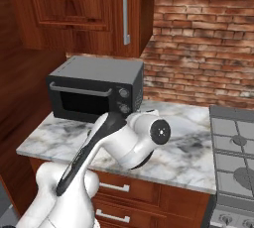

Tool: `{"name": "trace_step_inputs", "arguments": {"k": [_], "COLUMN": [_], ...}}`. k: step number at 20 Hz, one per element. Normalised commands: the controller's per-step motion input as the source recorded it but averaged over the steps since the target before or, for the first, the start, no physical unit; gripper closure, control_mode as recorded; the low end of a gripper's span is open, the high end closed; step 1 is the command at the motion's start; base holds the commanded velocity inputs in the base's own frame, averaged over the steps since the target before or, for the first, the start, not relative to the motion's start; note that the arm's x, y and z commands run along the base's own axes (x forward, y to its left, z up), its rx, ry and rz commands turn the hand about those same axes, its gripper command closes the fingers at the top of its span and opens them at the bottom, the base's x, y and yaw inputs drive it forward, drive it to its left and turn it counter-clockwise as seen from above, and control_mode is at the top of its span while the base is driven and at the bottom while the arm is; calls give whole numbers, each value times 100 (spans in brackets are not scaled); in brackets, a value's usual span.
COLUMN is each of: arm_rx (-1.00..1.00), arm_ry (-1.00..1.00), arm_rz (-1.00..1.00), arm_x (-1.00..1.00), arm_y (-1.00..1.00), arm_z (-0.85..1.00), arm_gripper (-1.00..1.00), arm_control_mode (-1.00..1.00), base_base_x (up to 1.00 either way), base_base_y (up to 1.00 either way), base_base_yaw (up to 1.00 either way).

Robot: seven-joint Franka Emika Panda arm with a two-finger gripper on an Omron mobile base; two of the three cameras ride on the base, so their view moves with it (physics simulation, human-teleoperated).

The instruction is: Place the beers on the top shelf of the fridge to keep them out of children's reach, and place the kiwi on lower shelves for easy access.

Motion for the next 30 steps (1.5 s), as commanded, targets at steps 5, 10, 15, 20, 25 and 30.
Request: {"name": "trace_step_inputs", "arguments": {"k": [5,10,15,20,25,30], "arm_rx": [7,11,11,8,3,0], "arm_ry": [0,0,0,-1,-3,-4], "arm_rz": [9,7,5,1,0,0], "arm_x": [54,48,41,21,15,15], "arm_y": [0,-1,-4,-21,-18,-2], "arm_z": [-20,-15,-13,-5,-5,-17], "arm_gripper": [-100,-100,-100,-100,-100,-100], "arm_control_mode": [-100,-100,-100,-100,-100,-100], "base_base_x": [0,0,0,0,0,0], "base_base_y": [0,0,0,0,0,0], "base_base_yaw": [0,0,0,0,0,0]}}
